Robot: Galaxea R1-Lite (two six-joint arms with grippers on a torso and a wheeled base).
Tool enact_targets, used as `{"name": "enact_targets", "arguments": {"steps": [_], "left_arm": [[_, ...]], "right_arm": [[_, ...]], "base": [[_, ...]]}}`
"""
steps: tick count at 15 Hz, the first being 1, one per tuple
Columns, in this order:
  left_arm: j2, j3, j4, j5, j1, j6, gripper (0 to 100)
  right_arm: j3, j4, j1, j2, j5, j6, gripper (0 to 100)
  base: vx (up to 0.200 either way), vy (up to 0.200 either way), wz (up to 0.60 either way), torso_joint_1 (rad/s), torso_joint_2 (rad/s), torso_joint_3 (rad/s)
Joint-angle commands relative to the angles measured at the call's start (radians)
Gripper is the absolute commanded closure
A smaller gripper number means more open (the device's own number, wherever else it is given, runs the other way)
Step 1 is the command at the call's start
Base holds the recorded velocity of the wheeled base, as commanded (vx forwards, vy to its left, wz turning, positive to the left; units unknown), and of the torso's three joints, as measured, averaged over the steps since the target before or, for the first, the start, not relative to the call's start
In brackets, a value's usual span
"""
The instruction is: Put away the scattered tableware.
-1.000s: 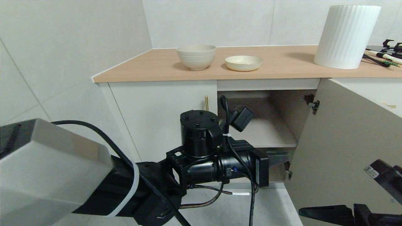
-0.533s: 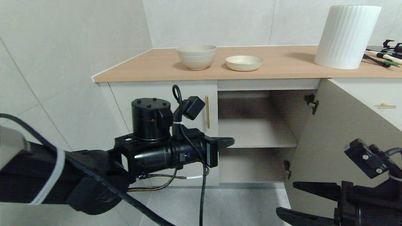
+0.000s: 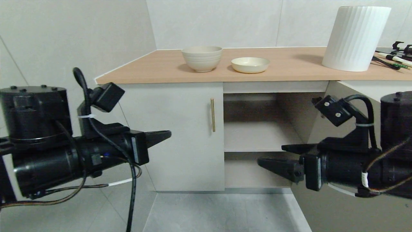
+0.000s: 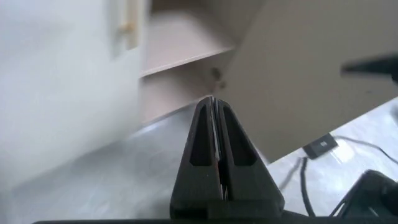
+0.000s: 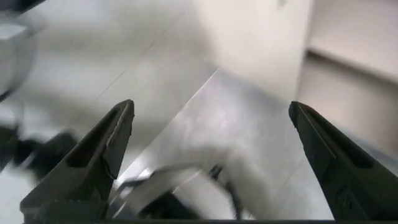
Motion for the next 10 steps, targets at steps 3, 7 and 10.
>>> {"name": "enact_targets", "arguments": {"steps": [3, 7, 10], "left_arm": [[-0.146, 0.007, 0.079, 0.000, 0.110, -0.007, 0], [-0.159, 0.005, 0.075, -0.002, 0.164, -0.035, 0], [-0.160, 0.004, 0.075, -0.005, 0.164, -0.044, 0]], "right_arm": [[-0.176, 0.089, -0.064, 0.162, 0.000, -0.007, 0], [-0.204, 0.135, -0.104, 0.150, -0.006, -0.007, 0], [-0.202, 0.200, -0.104, 0.116, -0.054, -0.007, 0]], "base": [[0.000, 0.000, 0.00, 0.000, 0.00, 0.000], [0.000, 0.000, 0.00, 0.000, 0.00, 0.000], [0.000, 0.000, 0.00, 0.000, 0.00, 0.000]]}}
